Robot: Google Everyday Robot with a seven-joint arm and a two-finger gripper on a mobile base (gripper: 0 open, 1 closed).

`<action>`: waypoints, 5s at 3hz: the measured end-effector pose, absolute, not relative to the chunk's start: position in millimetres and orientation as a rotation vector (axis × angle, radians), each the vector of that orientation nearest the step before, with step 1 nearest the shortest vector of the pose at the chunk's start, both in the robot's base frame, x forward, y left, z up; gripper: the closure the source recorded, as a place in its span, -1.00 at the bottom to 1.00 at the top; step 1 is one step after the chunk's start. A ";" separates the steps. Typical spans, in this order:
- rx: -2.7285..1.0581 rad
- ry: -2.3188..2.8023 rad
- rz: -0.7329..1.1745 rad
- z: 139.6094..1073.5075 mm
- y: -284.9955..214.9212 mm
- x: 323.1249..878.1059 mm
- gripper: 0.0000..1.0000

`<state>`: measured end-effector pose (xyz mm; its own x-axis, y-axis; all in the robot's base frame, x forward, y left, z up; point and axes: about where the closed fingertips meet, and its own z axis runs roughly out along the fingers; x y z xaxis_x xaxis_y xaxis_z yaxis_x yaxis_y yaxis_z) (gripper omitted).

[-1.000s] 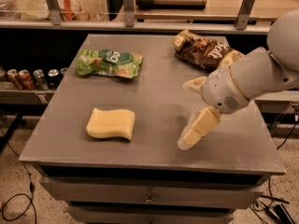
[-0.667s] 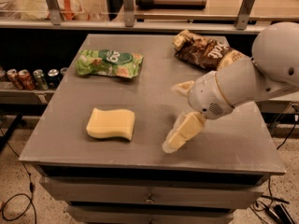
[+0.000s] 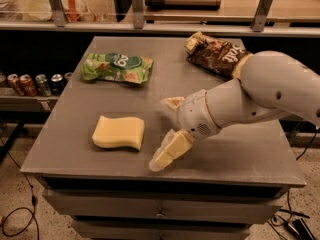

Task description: Move sponge near brown chip bag

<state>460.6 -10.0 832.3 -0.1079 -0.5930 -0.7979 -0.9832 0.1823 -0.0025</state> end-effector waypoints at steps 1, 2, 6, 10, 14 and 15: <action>-1.487 1.739 0.779 824.6 9.4 462.6 -1.00; -1.485 1.691 0.812 823.2 22.3 463.8 -1.00; -1.477 1.631 0.869 825.0 36.2 463.2 0.30; -1.460 1.648 0.832 829.7 23.5 467.9 1.00; -1.176 1.813 0.594 837.6 -88.1 539.7 1.00; -1.075 1.857 0.545 842.5 -116.0 568.3 1.00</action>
Offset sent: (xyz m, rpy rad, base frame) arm 0.0069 0.0437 -0.0123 0.1376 -0.0280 0.0713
